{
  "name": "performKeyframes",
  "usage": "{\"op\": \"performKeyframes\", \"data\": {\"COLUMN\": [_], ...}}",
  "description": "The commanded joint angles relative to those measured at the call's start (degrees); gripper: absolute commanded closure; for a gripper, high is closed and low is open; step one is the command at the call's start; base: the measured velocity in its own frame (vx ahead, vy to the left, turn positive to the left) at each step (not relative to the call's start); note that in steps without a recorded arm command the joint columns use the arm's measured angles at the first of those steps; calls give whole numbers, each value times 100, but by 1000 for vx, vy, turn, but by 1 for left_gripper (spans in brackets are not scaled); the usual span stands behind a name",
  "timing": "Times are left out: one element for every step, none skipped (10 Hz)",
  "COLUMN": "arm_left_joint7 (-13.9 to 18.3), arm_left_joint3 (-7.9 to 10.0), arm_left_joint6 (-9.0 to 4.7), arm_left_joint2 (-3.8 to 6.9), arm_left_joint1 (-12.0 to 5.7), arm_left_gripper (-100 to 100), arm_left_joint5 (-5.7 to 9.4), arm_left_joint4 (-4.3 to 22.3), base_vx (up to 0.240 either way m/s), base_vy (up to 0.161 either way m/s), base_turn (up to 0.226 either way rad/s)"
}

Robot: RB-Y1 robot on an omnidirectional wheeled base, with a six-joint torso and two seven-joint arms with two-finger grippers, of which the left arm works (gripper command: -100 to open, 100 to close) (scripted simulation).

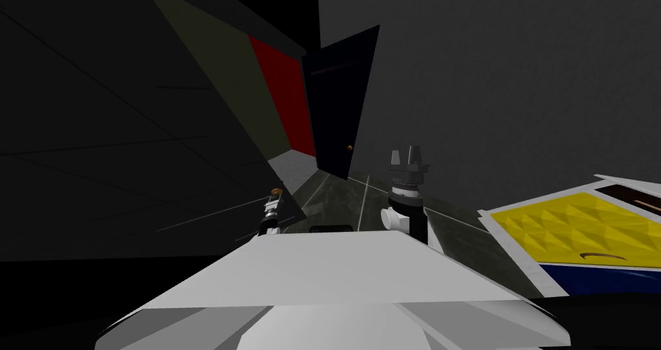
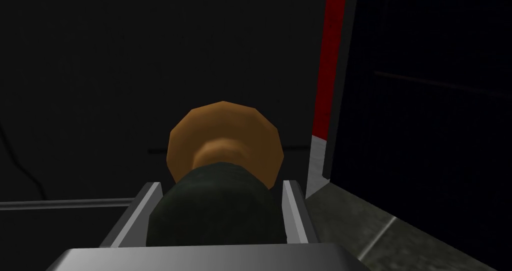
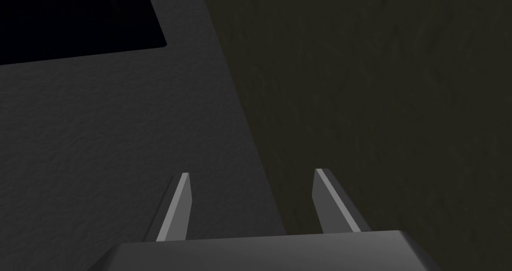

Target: Pull the door open

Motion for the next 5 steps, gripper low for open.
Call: {"op": "performKeyframes", "data": {"arm_left_joint7": [84, 140, 197, 251, 301], "arm_left_joint3": [-100, -163, -225, -285, -341], "arm_left_joint6": [-8, -25, -43, -60, -76], "arm_left_joint2": [19, 40, 61, 81, 100], "arm_left_joint1": [61, 80, 99, 118, 135], "arm_left_gripper": [100, 100, 100, 100, 100], "arm_left_joint5": [-72, -117, -162, -205, -246], "arm_left_joint4": [-57, -79, -101, -123, -142], "base_vx": [-197, -204, -200, -197, -186], "base_vy": [24, 33, 39, 37, 35], "base_turn": [-51, -54, -60, -61, -55]}}
